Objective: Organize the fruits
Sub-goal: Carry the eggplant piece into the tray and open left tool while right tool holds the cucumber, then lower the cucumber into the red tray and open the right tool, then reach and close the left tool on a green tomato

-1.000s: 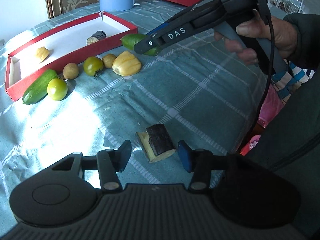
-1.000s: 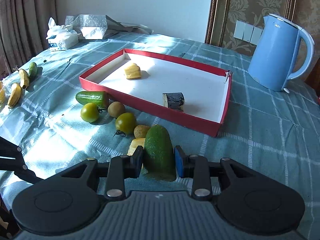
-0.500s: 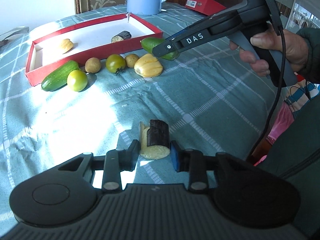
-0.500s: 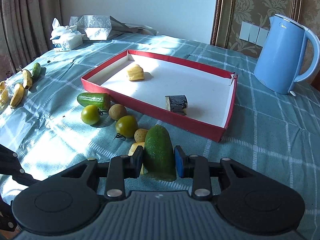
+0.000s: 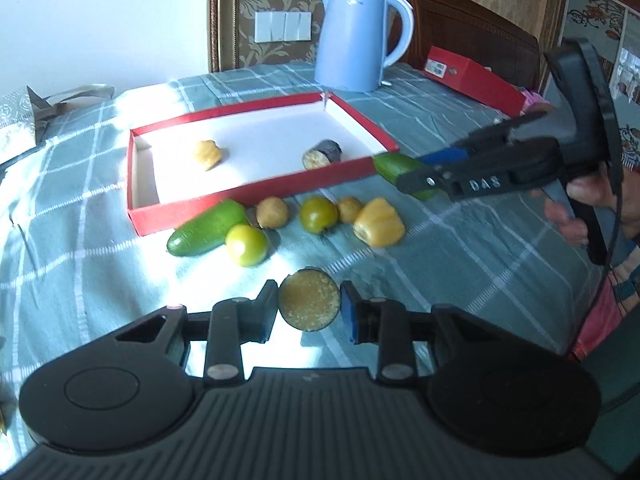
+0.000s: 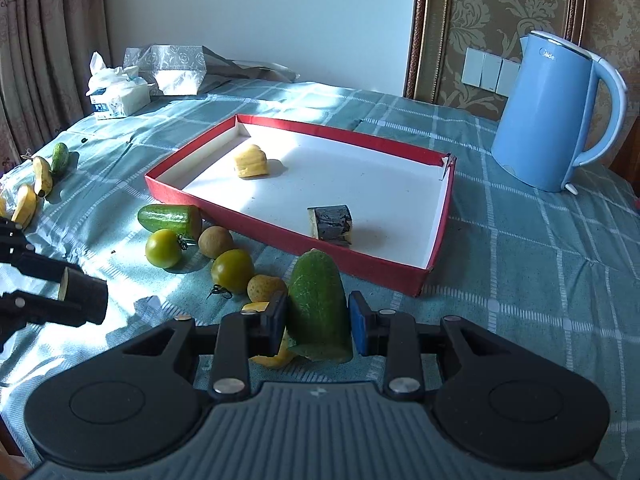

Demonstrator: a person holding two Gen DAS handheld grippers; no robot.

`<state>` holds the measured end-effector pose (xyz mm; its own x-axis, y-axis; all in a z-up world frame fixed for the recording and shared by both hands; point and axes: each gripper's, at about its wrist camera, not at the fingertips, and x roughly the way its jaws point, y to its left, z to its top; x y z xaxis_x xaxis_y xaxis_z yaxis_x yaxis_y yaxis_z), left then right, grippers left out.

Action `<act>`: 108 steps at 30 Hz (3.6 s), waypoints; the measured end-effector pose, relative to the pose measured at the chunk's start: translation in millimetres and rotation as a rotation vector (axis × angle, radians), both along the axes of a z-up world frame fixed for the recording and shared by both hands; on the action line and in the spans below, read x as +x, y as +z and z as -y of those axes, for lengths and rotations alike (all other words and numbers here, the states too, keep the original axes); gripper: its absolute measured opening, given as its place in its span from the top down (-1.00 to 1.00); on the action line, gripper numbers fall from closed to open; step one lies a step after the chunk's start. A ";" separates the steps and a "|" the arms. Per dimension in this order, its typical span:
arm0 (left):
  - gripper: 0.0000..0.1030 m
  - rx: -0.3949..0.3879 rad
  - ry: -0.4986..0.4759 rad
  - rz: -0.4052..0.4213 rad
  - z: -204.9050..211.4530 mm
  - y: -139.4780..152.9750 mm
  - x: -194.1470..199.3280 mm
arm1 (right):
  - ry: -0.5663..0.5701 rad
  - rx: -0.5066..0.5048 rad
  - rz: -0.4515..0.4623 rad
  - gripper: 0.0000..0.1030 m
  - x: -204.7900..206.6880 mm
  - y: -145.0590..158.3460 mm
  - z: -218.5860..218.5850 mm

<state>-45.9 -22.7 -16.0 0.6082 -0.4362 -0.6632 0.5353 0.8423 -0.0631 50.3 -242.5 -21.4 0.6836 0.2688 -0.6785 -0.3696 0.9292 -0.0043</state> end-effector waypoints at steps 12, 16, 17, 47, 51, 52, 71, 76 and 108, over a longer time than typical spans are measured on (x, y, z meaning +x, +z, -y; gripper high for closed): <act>0.43 0.055 0.188 0.094 6.4 -4.2 148.4 | -0.079 -0.015 -0.013 0.38 6.6 0.4 20.2; 0.43 0.080 0.210 0.058 10.8 -22.1 169.1 | -0.087 -0.017 -0.016 0.38 9.0 1.2 22.3; 0.43 0.084 0.206 0.049 11.6 -25.1 171.5 | -0.084 -0.021 -0.014 0.38 9.1 1.3 22.1; -0.75 0.053 0.504 0.094 -61.1 10.5 14.8 | 0.148 -0.086 0.004 0.37 129.1 -19.2 -83.3; -0.76 0.056 0.509 0.076 -63.0 6.0 8.2 | 0.167 -0.093 -0.018 0.38 135.8 -24.1 -89.4; -0.76 0.050 0.503 0.069 -62.5 4.1 6.8 | 0.169 -0.085 -0.012 0.37 134.6 -23.3 -88.8; -0.78 0.028 0.188 0.010 15.3 -19.6 43.0 | -0.074 -0.068 0.054 0.17 -29.8 5.9 4.5; -0.78 0.030 0.176 -0.006 22.5 -26.0 51.0 | -0.129 -0.064 0.040 0.18 -43.6 1.9 12.2; -0.20 0.114 0.280 -0.067 41.5 -50.4 75.5 | -0.158 -0.072 0.014 0.18 -47.7 -6.7 31.3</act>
